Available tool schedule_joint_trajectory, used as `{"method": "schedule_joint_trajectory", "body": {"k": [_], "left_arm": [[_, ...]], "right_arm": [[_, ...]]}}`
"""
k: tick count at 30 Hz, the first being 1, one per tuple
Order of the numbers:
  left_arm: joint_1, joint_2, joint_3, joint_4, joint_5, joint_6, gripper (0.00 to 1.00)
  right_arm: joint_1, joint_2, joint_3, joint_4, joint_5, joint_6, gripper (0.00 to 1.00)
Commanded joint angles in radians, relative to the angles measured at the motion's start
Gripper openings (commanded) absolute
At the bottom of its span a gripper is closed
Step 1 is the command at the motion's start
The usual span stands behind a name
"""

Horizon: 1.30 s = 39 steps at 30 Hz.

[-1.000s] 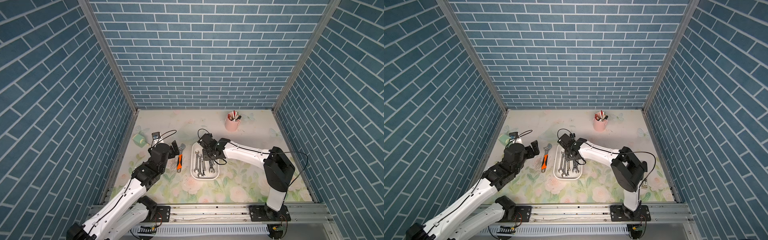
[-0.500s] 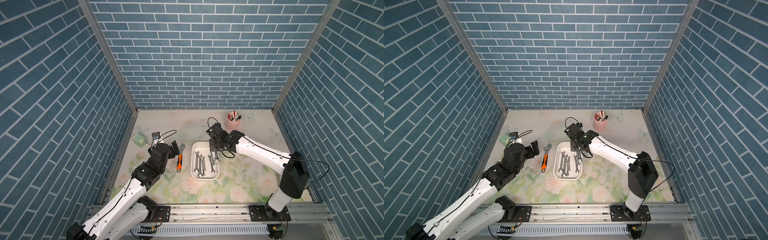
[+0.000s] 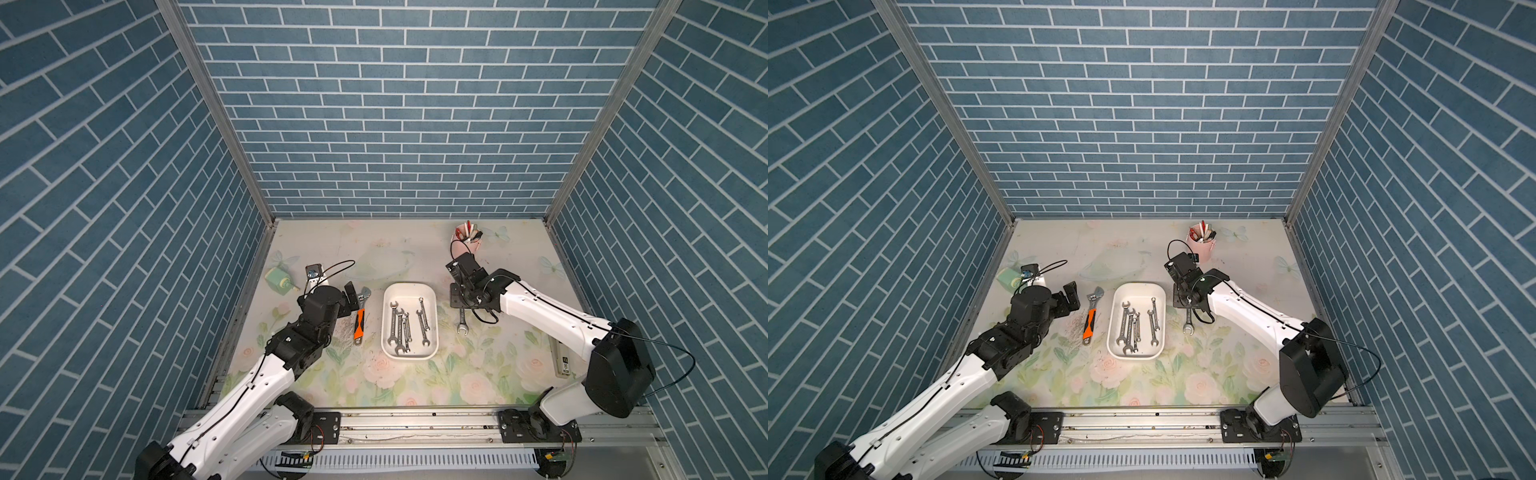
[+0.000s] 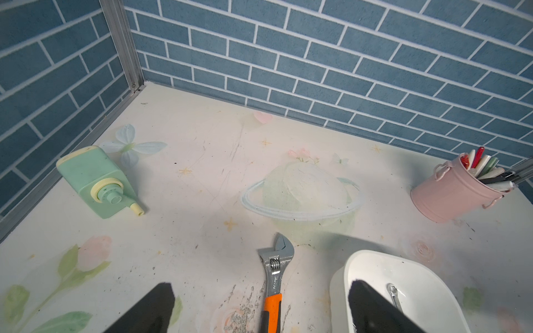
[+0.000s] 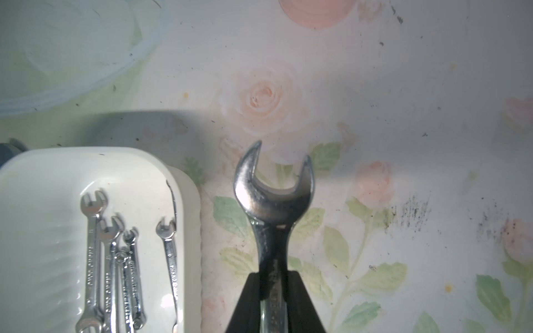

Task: Take out the wrench from the storage box
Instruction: Place the wrench at the center of the board.

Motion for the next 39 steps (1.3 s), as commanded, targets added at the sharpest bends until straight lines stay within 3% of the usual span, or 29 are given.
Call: {"method": "schedule_joint_trajectory", "body": {"k": [1,19,23,30,39], "left_arm": [[0.005,0.001,0.001,-0.021,-0.014,-0.012,1.00],[0.002,0.012,-0.002,-0.026,0.008,-0.032,1.00],[0.003,0.014,-0.004,-0.024,0.019,-0.038,1.00],[-0.037,0.025,0.038,-0.031,0.040,-0.032,1.00],[-0.172,0.102,0.142,-0.060,-0.023,-0.039,0.94]], "right_arm": [[-0.017,-0.002,-0.037,0.089,-0.033,-0.027,0.14],[-0.034,0.190,-0.099,0.236,-0.131,-0.044,0.14],[-0.035,0.199,-0.102,0.240,-0.135,-0.042,0.20],[-0.036,0.153,-0.094,0.197,-0.117,-0.037,0.46],[-0.037,0.008,-0.078,0.103,-0.087,-0.036,0.50]]}}
